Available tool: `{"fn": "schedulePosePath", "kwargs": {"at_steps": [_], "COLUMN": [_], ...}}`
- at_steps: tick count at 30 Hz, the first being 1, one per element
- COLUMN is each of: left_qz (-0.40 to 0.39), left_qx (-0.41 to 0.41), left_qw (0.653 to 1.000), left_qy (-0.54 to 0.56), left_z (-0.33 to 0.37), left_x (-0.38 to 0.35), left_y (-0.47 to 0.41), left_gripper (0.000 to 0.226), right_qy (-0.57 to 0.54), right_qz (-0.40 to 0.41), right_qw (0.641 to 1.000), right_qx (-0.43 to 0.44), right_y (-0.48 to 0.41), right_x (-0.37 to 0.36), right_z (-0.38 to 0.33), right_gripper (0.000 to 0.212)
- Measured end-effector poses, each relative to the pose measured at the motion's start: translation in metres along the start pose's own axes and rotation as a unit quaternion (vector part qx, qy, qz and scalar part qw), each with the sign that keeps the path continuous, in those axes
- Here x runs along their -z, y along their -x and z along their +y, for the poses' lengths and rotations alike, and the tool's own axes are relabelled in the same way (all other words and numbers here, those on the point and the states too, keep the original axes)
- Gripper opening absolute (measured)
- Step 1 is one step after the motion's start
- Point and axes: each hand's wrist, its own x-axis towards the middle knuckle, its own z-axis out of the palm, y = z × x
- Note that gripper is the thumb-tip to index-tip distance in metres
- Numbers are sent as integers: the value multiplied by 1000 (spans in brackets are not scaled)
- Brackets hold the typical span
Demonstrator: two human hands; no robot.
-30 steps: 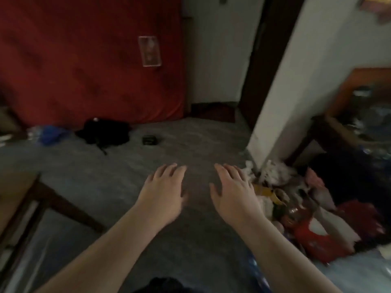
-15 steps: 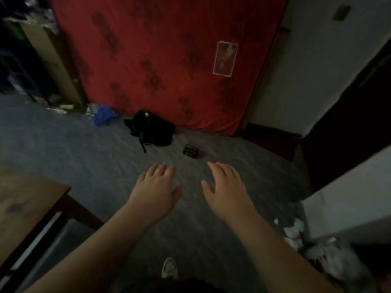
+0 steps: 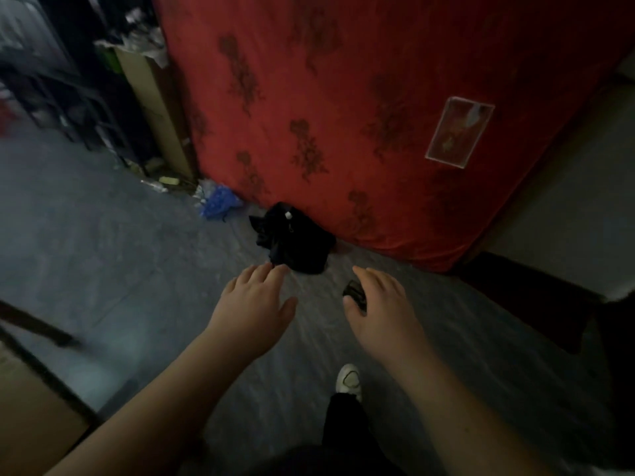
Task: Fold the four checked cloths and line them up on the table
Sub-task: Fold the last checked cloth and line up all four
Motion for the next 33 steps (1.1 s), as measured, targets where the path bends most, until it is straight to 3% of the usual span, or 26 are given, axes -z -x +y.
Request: {"fn": "schedulePosePath", "kwargs": {"at_steps": [5, 12, 15, 20, 33], "left_qz": [21, 67, 86, 114, 154], "left_qx": [124, 338, 416, 511, 623], "left_qw": [992, 937, 903, 847, 753], "left_qy": [20, 53, 67, 97, 144], "left_z": [-36, -111, -150, -233, -490], "left_x": [10, 50, 59, 67, 111], "left_y": [-109, -146, -134, -105, -15], "left_gripper": [66, 68, 69, 69, 68], "right_qy": [25, 28, 19, 23, 43], "right_qz": [-79, -186, -218, -281, -348], "right_qw": [991, 940, 911, 853, 747], "right_qx": [102, 285, 351, 439, 565], "right_y": [-172, -305, -321, -337, -314], "right_x": [-12, -49, -80, -137, -273], "right_z": [-11, -132, -191, -294, -580], "right_gripper": [63, 66, 74, 63, 61]}}
